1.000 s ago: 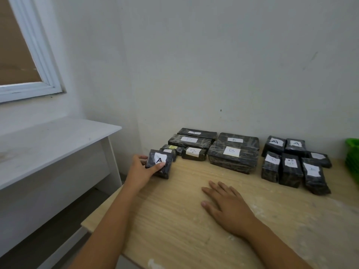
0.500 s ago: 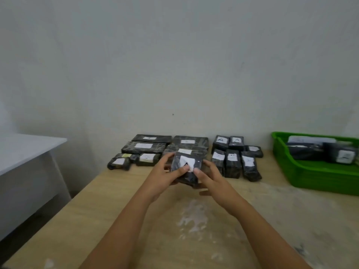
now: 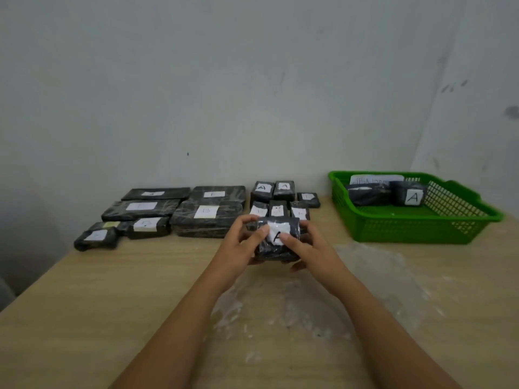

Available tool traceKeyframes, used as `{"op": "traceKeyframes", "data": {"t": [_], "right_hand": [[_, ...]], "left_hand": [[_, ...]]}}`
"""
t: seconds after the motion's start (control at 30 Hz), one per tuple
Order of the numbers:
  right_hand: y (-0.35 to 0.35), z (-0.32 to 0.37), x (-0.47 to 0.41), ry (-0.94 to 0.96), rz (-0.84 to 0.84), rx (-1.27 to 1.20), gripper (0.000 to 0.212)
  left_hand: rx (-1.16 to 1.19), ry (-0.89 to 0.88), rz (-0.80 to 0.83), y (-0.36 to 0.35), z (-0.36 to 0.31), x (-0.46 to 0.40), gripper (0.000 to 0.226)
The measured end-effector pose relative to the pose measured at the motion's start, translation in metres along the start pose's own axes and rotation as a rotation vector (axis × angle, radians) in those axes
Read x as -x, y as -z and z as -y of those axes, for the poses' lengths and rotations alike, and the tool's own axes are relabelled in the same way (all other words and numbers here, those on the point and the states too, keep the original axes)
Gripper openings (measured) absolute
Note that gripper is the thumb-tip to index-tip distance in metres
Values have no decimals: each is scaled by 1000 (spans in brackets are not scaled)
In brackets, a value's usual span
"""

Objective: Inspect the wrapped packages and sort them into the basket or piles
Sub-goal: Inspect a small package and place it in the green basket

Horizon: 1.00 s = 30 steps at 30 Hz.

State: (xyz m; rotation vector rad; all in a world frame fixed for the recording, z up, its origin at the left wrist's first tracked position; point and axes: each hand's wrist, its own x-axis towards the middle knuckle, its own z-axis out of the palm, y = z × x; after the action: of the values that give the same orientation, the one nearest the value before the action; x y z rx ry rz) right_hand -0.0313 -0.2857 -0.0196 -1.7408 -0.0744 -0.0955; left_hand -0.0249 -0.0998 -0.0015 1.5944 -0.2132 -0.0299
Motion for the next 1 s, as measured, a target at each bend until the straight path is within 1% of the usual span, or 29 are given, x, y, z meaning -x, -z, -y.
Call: {"op": "traceKeyframes", "data": {"t": [0.1,0.2,0.23,0.33,0.47,0.57,0.73,0.9,1.0], "right_hand": [[-1,1,1,45,-23,-6,55],[-2,3,4,84,-52,-23,44],[-3,3,5,90,-56,-19,44],[-2,1,4,87,-41,24,51],[1,-2,4,78,30,63,58],[3,-2,4,78,23,40,62],[4,-4,3,79,0,14,58],[3,-5,5,52,43,45,59],[4,-7,4,62,31,45,59]], "left_hand": [[23,-13,2,2,1,3,25],[-27,-41,19,5,2,4,39],[-25,-42,21,6,3,4,42],[21,-28,13,6,3,5,44],[54,-11,13,7,3,4,44],[62,-1,35,9,3,3,45],[45,-2,57,9,6,2,55],[15,-13,36,10,9,2,52],[-27,-32,33,8,11,3,51]]}}
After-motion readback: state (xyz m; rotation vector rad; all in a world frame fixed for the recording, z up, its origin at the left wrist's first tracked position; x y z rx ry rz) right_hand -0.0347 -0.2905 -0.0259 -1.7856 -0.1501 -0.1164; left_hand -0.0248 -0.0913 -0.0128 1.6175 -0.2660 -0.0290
